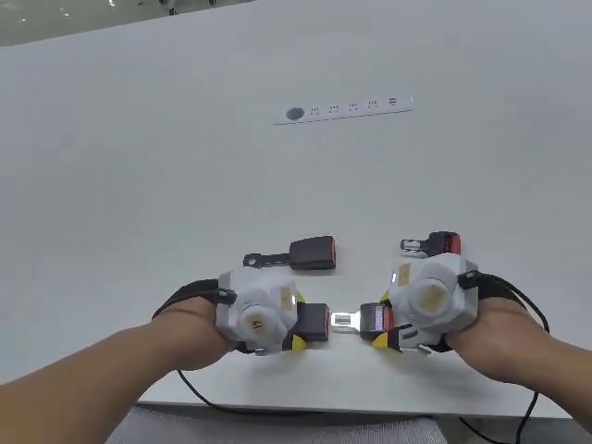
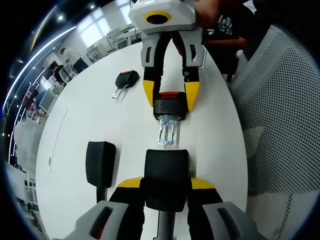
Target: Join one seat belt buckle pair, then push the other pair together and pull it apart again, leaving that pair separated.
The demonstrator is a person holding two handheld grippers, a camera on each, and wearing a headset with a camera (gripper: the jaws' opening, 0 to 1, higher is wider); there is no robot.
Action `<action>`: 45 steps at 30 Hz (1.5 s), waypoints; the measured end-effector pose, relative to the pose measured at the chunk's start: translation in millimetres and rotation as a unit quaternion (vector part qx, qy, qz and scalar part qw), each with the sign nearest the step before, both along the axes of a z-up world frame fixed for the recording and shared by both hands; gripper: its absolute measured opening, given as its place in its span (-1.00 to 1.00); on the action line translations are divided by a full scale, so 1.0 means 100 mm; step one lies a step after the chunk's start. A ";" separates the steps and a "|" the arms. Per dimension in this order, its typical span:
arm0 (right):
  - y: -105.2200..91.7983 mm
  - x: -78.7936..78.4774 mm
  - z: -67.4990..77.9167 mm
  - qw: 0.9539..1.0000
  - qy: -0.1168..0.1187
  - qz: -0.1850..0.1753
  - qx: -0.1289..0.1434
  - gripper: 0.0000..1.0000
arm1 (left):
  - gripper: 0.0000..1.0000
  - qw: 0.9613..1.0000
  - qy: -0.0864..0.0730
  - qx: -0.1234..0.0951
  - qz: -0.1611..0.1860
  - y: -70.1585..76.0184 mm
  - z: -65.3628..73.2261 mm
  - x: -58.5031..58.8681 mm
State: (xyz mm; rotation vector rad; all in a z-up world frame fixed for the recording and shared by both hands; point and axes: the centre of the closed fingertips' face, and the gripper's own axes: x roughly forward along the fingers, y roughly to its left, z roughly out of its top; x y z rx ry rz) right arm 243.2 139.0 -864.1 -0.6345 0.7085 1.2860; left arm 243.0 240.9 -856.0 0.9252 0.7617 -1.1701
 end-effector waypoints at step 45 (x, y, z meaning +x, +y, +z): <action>0.16 -0.05 0.03 1.000 -0.005 0.003 -0.001 -0.33 | -0.33 1.000 0.004 0.005 0.003 -0.01 0.00 0.01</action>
